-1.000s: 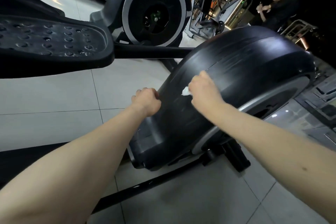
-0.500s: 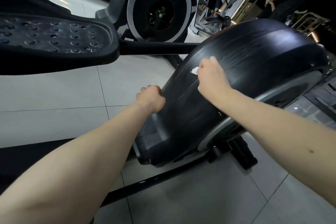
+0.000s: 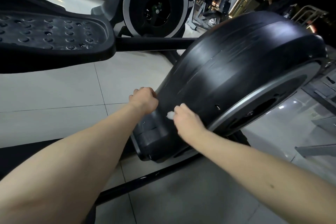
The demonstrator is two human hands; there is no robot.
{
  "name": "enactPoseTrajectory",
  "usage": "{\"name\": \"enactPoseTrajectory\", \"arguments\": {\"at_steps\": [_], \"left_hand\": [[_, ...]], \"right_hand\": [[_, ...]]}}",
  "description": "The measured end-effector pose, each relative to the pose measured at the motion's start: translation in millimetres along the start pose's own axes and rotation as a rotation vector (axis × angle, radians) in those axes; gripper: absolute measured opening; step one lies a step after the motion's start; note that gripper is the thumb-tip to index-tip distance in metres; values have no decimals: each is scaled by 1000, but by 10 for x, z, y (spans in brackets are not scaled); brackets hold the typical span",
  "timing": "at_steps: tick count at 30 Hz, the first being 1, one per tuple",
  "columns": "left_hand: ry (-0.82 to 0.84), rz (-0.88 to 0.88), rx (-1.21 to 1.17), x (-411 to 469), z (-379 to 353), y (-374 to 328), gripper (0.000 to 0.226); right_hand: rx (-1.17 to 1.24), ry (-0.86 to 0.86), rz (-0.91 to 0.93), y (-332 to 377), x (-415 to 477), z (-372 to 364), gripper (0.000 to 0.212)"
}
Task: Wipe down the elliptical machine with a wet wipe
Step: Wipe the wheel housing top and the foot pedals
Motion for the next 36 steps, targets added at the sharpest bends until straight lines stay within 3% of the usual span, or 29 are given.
{"name": "enactPoseTrajectory", "arguments": {"at_steps": [5,8,12,16,18,21,24,29,32,36], "left_hand": [[61,-12,-11,-85,-157,-175,42],[69,-19,-16,-90,-232,-214,42],[126,39,-7,-164,-325,-119,41],[152,62,46,-219,-344,16,40],[154,93,53,-217,-332,94,38],[168,135,19,-234,-295,175,37],[185,178,-18,-238,-288,257,33],[248,208,25,-153,-513,541,49],[256,211,52,-294,-458,666,32],[221,237,26,-298,-392,856,26]], "right_hand": [[61,-324,-147,-682,-215,491,45],[125,-499,-248,-736,-349,530,33],[196,-546,-297,-508,-454,160,26],[223,-353,-302,-209,-467,-265,24],[117,-201,-156,17,-458,-324,12],[32,-81,-2,99,-369,-222,29],[-52,3,-129,-112,-202,-36,27],[-133,72,-169,-10,-39,-119,28],[-70,138,-179,221,-30,-463,31],[87,154,-284,491,-64,-840,39]]}}
Point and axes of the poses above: each hand's wrist, its own x-axis towards the middle knuckle, its own z-axis out of the back of the hand, y = z × x, the point moved 6 cm from there along x, towards the middle knuckle, and after that the axes turned 6 degrees about -y, right-handed, at the moved point
